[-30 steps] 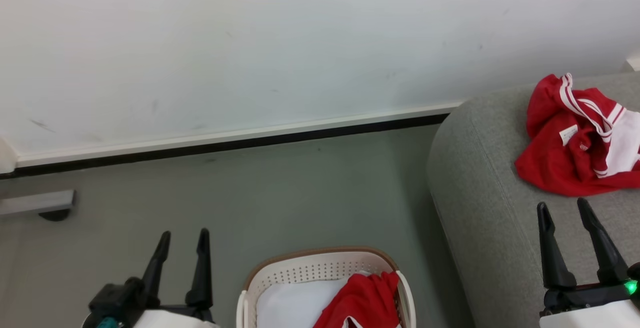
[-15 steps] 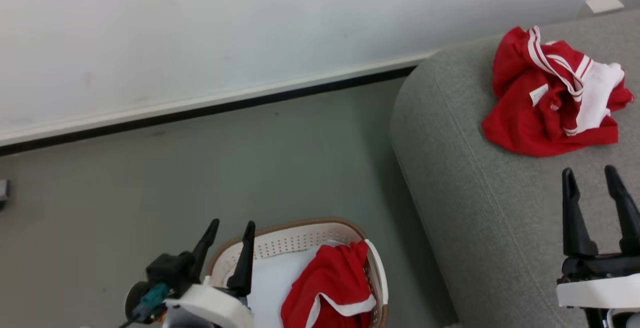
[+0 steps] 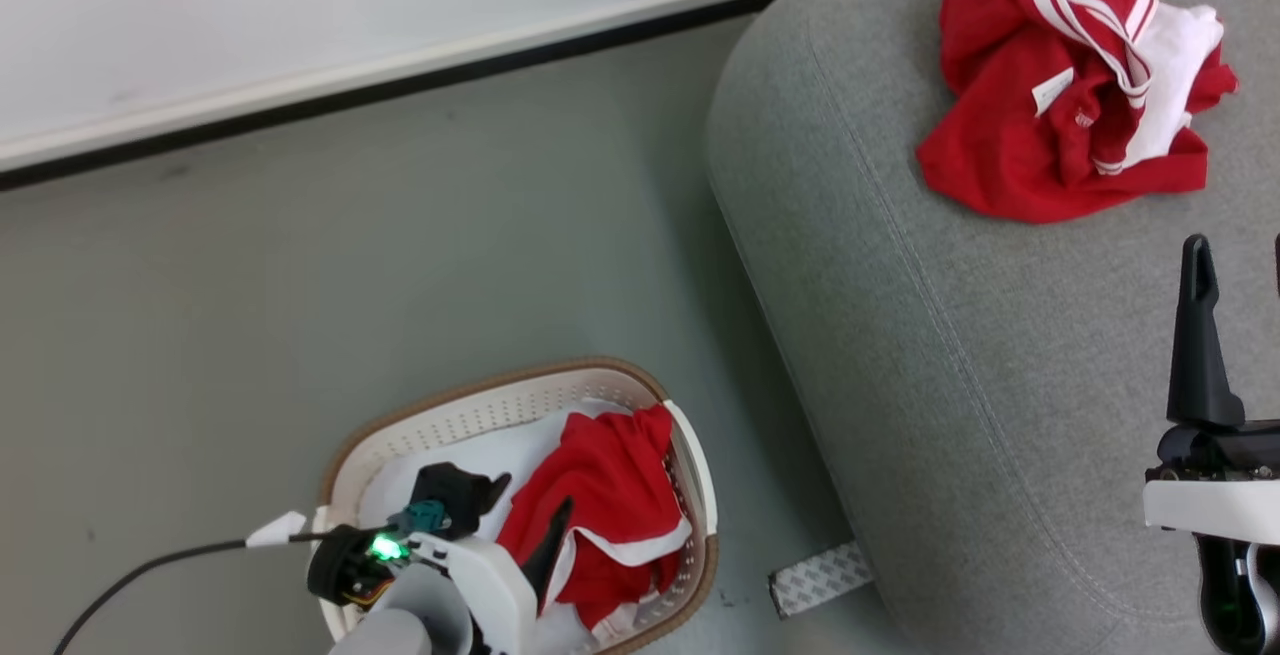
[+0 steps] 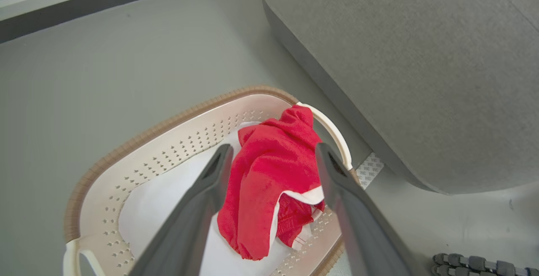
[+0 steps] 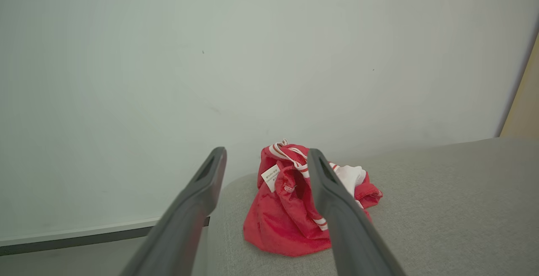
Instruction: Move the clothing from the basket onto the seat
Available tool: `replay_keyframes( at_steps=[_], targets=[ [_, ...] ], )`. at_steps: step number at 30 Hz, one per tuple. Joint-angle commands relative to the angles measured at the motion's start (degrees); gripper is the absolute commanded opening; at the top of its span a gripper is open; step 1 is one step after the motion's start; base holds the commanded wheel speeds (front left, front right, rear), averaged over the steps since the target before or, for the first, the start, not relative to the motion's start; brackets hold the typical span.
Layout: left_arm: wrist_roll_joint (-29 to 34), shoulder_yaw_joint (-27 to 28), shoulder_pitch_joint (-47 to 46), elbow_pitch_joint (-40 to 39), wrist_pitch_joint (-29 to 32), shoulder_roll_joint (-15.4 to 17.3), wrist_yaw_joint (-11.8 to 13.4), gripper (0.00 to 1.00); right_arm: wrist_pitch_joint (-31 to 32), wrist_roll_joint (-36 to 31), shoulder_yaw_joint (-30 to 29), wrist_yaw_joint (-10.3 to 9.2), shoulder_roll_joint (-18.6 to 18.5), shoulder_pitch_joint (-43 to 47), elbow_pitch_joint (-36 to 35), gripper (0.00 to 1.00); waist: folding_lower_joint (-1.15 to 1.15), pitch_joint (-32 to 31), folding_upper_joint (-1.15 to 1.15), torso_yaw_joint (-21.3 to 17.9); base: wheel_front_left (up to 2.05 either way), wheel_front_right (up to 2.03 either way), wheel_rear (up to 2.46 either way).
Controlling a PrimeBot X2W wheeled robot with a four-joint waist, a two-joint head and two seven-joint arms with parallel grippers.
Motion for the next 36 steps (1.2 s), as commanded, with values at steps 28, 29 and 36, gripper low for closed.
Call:
replay_keyframes(
  at_steps=[28, 29, 36],
  targets=[
    [-16.94, -27.92, -20.65, 20.70, 5.17, 7.73, -0.03, 1.00, -0.09, 2.31, 2.68, -0.13, 6.15, -9.72, -2.06, 1.00, -0.01, 20.95, 0.00, -10.30, 0.00, 0.00, 0.00],
    [-17.30, -28.36, -21.19, 21.26, 5.00, 7.84, -0.03, 1.00, -0.09, 2.12, 3.12, -0.13, 6.18, -9.93, -2.02, 1.00, -0.01, 21.36, 0.00, -10.51, 0.00, 0.00, 0.00],
    [-20.12, -31.51, -23.40, 23.65, 3.98, 7.63, -0.03, 0.00, -0.09, 2.62, 2.62, -0.13, 6.18, -10.12, -2.26, 1.00, -0.01, 22.62, 0.00, -10.76, 0.00, 0.00, 0.00]
  ],
)
